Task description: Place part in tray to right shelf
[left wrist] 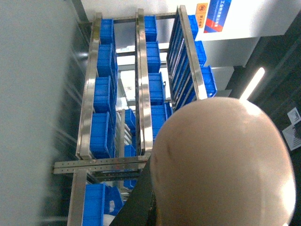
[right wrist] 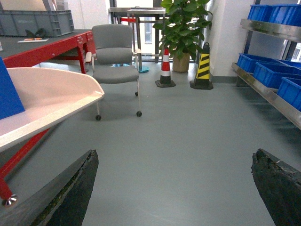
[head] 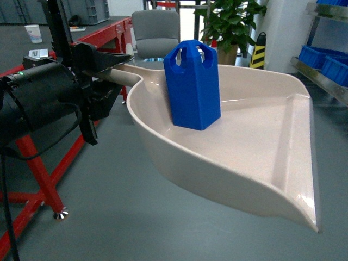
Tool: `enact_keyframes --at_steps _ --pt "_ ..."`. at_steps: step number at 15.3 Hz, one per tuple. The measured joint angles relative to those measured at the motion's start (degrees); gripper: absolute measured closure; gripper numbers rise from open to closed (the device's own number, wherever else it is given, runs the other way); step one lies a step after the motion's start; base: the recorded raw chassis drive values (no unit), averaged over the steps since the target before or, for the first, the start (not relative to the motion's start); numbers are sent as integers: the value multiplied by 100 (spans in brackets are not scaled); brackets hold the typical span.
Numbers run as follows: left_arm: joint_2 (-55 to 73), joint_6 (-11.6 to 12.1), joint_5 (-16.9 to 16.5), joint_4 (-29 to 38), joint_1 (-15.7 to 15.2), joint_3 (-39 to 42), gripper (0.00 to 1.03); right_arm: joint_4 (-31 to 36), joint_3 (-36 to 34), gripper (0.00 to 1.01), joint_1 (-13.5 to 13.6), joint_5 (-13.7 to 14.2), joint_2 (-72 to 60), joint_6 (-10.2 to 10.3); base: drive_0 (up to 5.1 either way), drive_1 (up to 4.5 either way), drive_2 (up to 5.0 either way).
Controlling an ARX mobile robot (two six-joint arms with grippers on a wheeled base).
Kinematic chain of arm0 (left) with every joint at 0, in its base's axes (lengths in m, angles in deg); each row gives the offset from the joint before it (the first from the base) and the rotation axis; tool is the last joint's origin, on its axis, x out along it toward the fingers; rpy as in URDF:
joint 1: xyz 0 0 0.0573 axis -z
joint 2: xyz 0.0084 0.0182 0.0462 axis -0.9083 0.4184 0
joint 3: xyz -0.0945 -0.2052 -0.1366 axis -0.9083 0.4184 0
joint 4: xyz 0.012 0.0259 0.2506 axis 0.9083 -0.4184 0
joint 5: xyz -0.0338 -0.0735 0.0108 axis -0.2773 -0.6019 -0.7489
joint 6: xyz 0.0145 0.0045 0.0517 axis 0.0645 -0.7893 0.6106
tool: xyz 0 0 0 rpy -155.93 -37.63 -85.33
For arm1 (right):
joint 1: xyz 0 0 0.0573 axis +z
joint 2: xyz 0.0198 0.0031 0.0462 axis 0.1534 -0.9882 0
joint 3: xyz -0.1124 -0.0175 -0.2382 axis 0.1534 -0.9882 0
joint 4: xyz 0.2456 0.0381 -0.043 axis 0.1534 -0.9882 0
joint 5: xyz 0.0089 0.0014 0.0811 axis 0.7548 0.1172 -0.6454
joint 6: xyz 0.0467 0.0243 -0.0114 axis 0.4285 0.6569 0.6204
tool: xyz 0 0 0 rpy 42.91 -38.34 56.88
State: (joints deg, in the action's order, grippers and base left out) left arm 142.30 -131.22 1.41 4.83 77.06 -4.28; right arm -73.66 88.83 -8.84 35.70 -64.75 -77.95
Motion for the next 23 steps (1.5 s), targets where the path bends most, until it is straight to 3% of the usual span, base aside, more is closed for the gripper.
enact_keyframes --at_steps 11,23 --pt "0 0 -35 -26 0 0 88 20 0 3 0 -2 0 0 -4 419 -427" --pt "2 2 -15 -24 -13 -17 88 2 0 3 0 -2 0 0 -163 -163 -163"
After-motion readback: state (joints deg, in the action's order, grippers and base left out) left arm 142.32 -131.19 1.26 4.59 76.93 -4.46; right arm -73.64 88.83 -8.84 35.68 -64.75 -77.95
